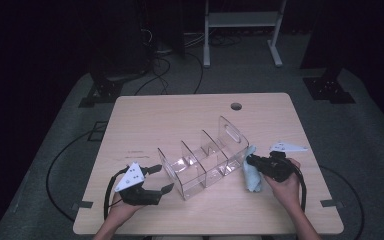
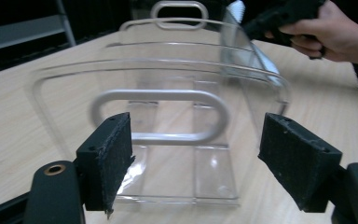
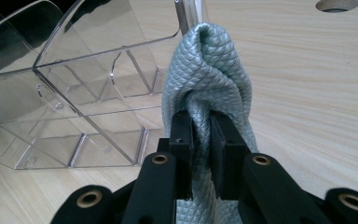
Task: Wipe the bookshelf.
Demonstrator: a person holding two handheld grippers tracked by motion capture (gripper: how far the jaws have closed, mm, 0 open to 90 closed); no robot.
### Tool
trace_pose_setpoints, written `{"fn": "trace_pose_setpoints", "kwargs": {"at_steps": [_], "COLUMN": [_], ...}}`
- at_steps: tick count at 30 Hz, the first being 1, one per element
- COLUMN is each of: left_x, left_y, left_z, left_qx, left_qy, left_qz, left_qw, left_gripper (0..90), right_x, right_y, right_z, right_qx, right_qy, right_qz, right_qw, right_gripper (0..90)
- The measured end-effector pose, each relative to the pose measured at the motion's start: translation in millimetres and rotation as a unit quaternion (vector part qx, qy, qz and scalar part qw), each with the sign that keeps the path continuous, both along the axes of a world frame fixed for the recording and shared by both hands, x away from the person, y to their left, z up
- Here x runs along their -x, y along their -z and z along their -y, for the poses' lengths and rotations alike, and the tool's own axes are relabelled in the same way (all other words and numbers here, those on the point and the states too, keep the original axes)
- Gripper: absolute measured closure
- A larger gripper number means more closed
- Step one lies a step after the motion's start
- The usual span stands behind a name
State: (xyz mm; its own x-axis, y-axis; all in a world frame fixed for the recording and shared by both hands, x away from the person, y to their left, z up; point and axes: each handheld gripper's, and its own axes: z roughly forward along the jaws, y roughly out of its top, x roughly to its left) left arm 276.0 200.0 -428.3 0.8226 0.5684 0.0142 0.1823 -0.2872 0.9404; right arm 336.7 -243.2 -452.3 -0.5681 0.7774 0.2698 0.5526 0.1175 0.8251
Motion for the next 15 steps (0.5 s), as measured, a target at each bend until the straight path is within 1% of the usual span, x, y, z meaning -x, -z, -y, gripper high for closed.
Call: {"fn": "trace_pose_setpoints", "kwargs": {"at_steps": [2, 3, 4, 5, 6, 7, 8, 10, 12, 13, 15], "left_x": [-5.7, -9.5, -9.5, -17.1, -17.1, -25.5, -29.6, -36.2, -41.7, -41.7, -47.3], "left_y": [0.4, 1.1, 1.1, 3.0, 3.0, 5.1, 6.4, 8.0, 9.2, 9.2, 10.0], "left_z": [-4.2, -6.5, -6.5, -11.1, -11.1, -15.3, -16.5, -17.3, -15.9, -15.9, -12.3], "left_qx": [0.0, 0.002, 0.002, 0.005, 0.005, 0.012, 0.019, 0.016, 0.017, 0.017, 0.004], "left_qy": [-0.013, -0.019, -0.019, -0.032, -0.032, -0.042, -0.046, -0.053, -0.054, -0.054, -0.059], "left_qz": [0.004, 0.0, 0.0, -0.004, -0.004, -0.012, -0.017, -0.021, -0.024, -0.024, -0.027], "left_qw": [0.9999, 0.9998, 0.9998, 0.9995, 0.9995, 0.999, 0.9986, 0.9983, 0.9981, 0.9981, 0.9979], "left_gripper": [22.0, 20.8, 19.8, 19.1, 19.1, 18.7, 18.5, 18.5, 18.4, 18.4, 18.5], "right_x": [0.2, 0.2, 0.2, 0.2, 0.2, 0.1, 0.2, -0.1, -0.3, -0.3, -0.4], "right_y": [-0.3, -0.3, -0.3, -0.5, -0.5, -0.7, -0.8, -0.7, -0.8, -0.8, -0.8], "right_z": [0.2, 0.3, 0.6, 0.9, 0.9, 1.1, 1.1, 1.3, 1.3, 1.3, 1.4], "right_qx": [-0.001, -0.002, -0.002, -0.004, -0.004, -0.004, -0.005, -0.004, -0.004, -0.004, -0.003], "right_qy": [0.0, 0.0, 0.001, 0.002, 0.002, 0.002, 0.002, 0.002, 0.001, 0.001, 0.002], "right_qz": [0.001, 0.0, -0.001, -0.001, -0.001, 0.0, -0.001, 0.0, 0.001, 0.001, 0.002], "right_qw": [1.0, 1.0, 1.0, 1.0, 1.0, 1.0, 1.0, 1.0, 1.0, 1.0, 1.0], "right_gripper": [79.6, 79.6, 79.6, 79.6, 79.6, 79.6, 79.6, 79.6, 79.6, 79.6, 79.6]}}
